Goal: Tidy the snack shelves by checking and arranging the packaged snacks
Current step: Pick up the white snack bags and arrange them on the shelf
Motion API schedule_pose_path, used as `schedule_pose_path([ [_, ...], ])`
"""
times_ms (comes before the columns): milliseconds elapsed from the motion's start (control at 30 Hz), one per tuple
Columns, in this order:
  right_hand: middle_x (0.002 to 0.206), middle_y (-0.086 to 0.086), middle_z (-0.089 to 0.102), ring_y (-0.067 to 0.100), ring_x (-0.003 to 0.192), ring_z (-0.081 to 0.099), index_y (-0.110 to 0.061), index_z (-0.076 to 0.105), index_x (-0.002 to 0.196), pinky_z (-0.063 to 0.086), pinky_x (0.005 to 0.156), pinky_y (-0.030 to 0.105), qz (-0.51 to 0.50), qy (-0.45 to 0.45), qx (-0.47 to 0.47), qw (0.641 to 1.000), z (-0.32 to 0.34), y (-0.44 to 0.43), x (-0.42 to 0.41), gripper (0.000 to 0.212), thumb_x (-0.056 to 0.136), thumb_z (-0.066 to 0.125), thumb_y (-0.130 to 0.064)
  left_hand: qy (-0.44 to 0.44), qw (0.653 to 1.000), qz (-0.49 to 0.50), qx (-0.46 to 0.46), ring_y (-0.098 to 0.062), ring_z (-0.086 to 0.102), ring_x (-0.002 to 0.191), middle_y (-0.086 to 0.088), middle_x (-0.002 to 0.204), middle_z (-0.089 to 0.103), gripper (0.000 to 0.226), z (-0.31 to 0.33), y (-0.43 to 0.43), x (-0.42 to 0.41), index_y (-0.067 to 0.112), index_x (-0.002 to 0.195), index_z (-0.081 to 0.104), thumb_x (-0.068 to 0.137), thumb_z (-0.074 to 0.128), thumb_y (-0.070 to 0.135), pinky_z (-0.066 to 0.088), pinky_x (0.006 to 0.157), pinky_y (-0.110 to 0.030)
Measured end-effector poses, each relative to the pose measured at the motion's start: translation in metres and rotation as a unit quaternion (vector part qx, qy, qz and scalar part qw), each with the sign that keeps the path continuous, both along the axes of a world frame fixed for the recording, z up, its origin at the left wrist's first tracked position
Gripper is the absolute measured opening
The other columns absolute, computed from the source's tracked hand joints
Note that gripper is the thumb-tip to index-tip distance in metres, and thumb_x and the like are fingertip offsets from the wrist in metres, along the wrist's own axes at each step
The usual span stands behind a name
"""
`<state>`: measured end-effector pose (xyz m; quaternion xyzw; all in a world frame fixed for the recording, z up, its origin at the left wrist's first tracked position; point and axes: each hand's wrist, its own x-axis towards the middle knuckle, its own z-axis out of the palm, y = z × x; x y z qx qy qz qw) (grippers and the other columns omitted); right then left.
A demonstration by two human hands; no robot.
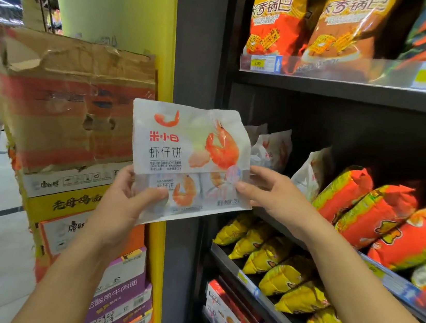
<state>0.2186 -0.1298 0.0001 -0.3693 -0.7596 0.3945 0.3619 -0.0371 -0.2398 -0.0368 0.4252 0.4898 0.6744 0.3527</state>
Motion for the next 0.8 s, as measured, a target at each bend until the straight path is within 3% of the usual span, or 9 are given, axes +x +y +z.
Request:
schedule_pose_path([
  [133, 0.138, -0.013, 0.064, 0.008, 0.124, 0.061, -0.03, 0.054, 0.15, 0.054, 0.106, 0.036, -0.077, -0.151, 0.155, 0.973, 0.013, 0.03, 0.028, 0.057, 0.097, 0.071, -0.043, 0.042, 0.999, 0.012, 0.028, -0.005, 0.076, 0.101, 0.014, 0.113, 0.079, 0.053, -0.001, 0.03, 0.021, 0.023, 0.134, 0.057, 0.089, 0.076, 0.003, 0.059, 0.073, -0.017],
  [200, 0.145, -0.007, 0.058, 0.013, 0.131, 0.055, -0.028, 0.049, 0.153, 0.049, 0.11, 0.038, -0.113, -0.261, 0.264, 0.922, 0.02, 0.048, 0.042, 0.058, 0.099, 0.067, -0.041, 0.055, 0.997, 0.022, 0.041, -0.003, 0.074, 0.105, 0.017, 0.115, 0.077, 0.056, -0.002, 0.045, 0.032, 0.026, 0.136, 0.055, 0.09, 0.077, 0.005, 0.059, 0.082, -0.022],
  [300, 0.148, 0.002, 0.056, 0.024, 0.136, 0.05, -0.022, 0.052, 0.152, 0.045, 0.113, 0.043, -0.145, -0.398, 0.391, 0.817, 0.031, 0.077, 0.057, 0.056, 0.099, 0.063, -0.038, 0.072, 0.995, 0.03, 0.065, 0.0, 0.071, 0.111, 0.019, 0.121, 0.075, 0.061, 0.0, 0.071, 0.047, 0.027, 0.141, 0.051, 0.09, 0.078, 0.005, 0.06, 0.086, -0.021],
  [367, 0.154, 0.008, 0.051, 0.031, 0.142, 0.044, -0.019, 0.051, 0.152, 0.041, 0.116, 0.047, -0.162, -0.47, 0.412, 0.763, 0.035, 0.092, 0.065, 0.058, 0.099, 0.061, -0.042, 0.094, 0.992, 0.035, 0.071, 0.004, 0.068, 0.114, 0.016, 0.127, 0.072, 0.064, 0.0, 0.088, 0.057, 0.027, 0.143, 0.049, 0.09, 0.079, 0.007, 0.058, 0.087, -0.017],
  [433, 0.16, 0.01, 0.042, 0.034, 0.147, 0.037, -0.02, 0.044, 0.155, 0.038, 0.116, 0.048, -0.177, -0.527, 0.392, 0.733, 0.038, 0.103, 0.072, 0.061, 0.101, 0.056, -0.046, 0.114, 0.99, 0.036, 0.078, 0.004, 0.065, 0.118, 0.016, 0.132, 0.068, 0.067, -0.002, 0.105, 0.065, 0.031, 0.142, 0.048, 0.089, 0.081, 0.008, 0.056, 0.093, -0.019],
  [567, 0.152, 0.01, 0.044, 0.034, 0.136, 0.044, -0.019, 0.046, 0.15, 0.043, 0.102, 0.044, -0.186, -0.586, 0.365, 0.699, 0.034, 0.111, 0.084, 0.056, 0.102, 0.05, -0.046, 0.132, 0.988, 0.022, 0.078, 0.002, 0.058, 0.131, 0.018, 0.14, 0.062, 0.072, -0.01, 0.136, 0.076, 0.037, 0.141, 0.045, 0.087, 0.085, 0.012, 0.049, 0.107, -0.032],
  [667, 0.143, 0.009, 0.05, 0.032, 0.127, 0.049, -0.019, 0.049, 0.146, 0.046, 0.098, 0.043, -0.19, -0.592, 0.371, 0.69, 0.03, 0.106, 0.093, 0.053, 0.102, 0.049, -0.049, 0.155, 0.984, 0.029, 0.079, 0.005, 0.057, 0.13, 0.023, 0.139, 0.06, 0.073, -0.015, 0.153, 0.086, 0.042, 0.139, 0.043, 0.084, 0.088, 0.022, 0.049, 0.103, -0.029],
  [800, 0.142, 0.007, 0.051, 0.03, 0.126, 0.05, -0.02, 0.049, 0.147, 0.047, 0.1, 0.044, -0.192, -0.592, 0.367, 0.691, 0.027, 0.1, 0.105, 0.056, 0.103, 0.048, -0.054, 0.172, 0.981, 0.024, 0.084, 0.007, 0.057, 0.127, 0.025, 0.138, 0.057, 0.074, -0.02, 0.175, 0.105, 0.043, 0.141, 0.04, 0.087, 0.085, 0.017, 0.05, 0.098, -0.024],
])
